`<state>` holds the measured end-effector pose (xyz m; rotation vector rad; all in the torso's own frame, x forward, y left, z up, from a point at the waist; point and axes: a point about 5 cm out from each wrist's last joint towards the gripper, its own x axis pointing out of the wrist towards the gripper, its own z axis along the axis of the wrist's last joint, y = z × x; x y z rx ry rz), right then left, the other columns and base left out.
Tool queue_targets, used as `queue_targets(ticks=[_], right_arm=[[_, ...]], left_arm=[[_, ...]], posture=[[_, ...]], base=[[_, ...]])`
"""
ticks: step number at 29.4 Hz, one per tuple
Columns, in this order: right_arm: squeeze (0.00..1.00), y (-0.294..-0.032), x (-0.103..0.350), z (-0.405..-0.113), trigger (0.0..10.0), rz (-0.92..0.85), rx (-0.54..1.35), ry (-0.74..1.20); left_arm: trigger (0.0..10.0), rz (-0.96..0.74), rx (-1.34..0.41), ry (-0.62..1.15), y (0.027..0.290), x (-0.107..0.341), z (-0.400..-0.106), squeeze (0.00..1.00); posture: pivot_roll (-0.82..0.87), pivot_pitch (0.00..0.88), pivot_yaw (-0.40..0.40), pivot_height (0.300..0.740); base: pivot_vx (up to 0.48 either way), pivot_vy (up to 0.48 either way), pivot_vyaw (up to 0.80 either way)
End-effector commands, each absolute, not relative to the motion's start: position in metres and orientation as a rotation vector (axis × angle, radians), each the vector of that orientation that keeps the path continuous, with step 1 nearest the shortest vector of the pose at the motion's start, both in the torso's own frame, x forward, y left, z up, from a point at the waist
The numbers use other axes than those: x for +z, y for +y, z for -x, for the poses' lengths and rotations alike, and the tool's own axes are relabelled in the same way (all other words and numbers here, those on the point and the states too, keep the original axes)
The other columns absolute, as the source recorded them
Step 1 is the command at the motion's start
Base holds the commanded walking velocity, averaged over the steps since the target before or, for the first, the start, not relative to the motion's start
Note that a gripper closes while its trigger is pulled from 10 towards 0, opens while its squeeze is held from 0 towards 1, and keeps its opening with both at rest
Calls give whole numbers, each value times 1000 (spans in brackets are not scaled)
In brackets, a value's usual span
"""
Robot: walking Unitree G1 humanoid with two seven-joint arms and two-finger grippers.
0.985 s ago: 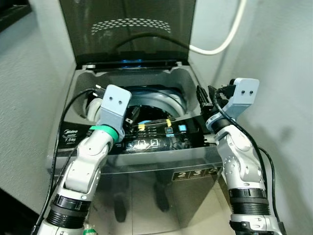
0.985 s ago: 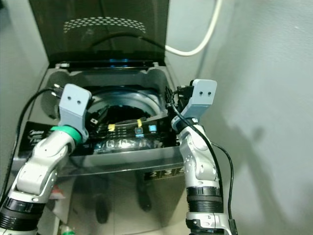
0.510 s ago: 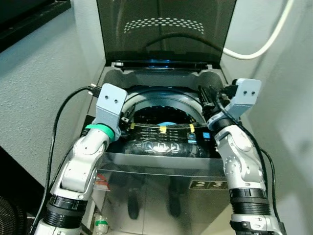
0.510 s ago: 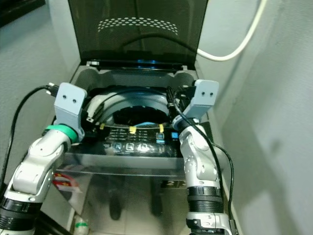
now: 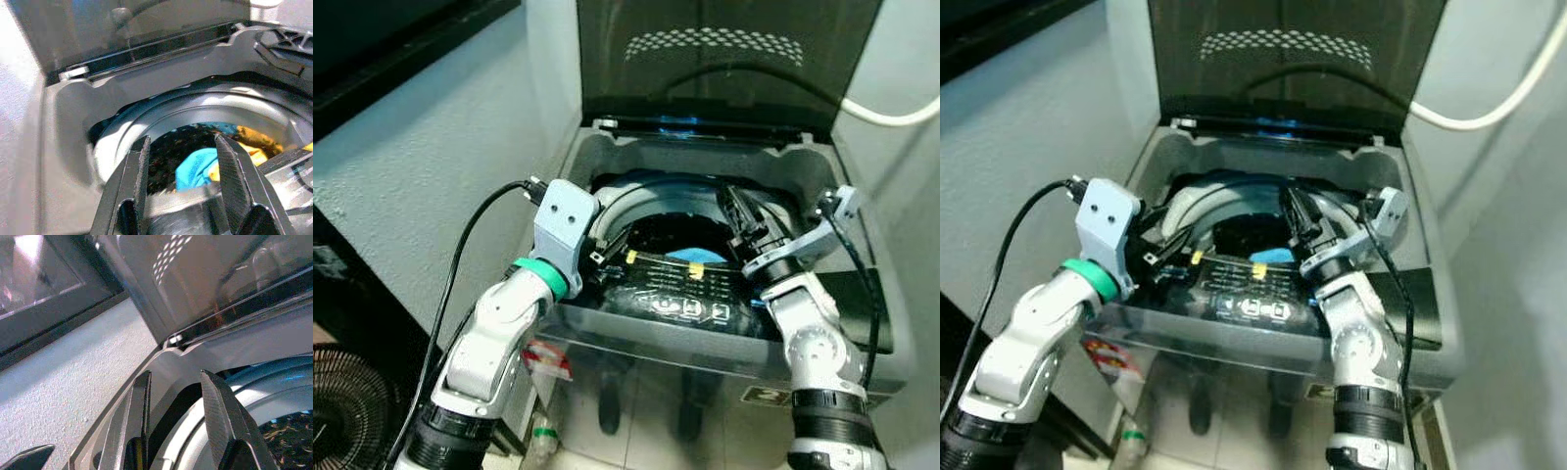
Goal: Clothes washing
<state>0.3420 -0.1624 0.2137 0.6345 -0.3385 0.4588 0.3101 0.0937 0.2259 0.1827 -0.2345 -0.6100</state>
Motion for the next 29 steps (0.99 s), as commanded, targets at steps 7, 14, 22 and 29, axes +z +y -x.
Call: queue_targets(ticks=[7,14,22,29], right_arm=[[0,-153,207,-341,10000,-708,519,-318],[0,-156,207,-342,10000,-717,500,-319],[0,-167,205,-342,10000,-786,430,-338],[0,-167,203,-341,10000,-791,419,-335]], left_arm=[[10000,-181,-673,-244,92,225,-302,0],[10000,-184,-668,-245,94,225,-303,0],[10000,-195,-687,-242,92,224,-303,0],[10000,-202,-693,-238,92,224,-303,0]], posture=[[128,12,69,740],[126,13,70,740],[125,13,78,740],[125,14,85,740]], base=[[0,0,800],[0,0,800],[0,0,800],[0,0,800]])
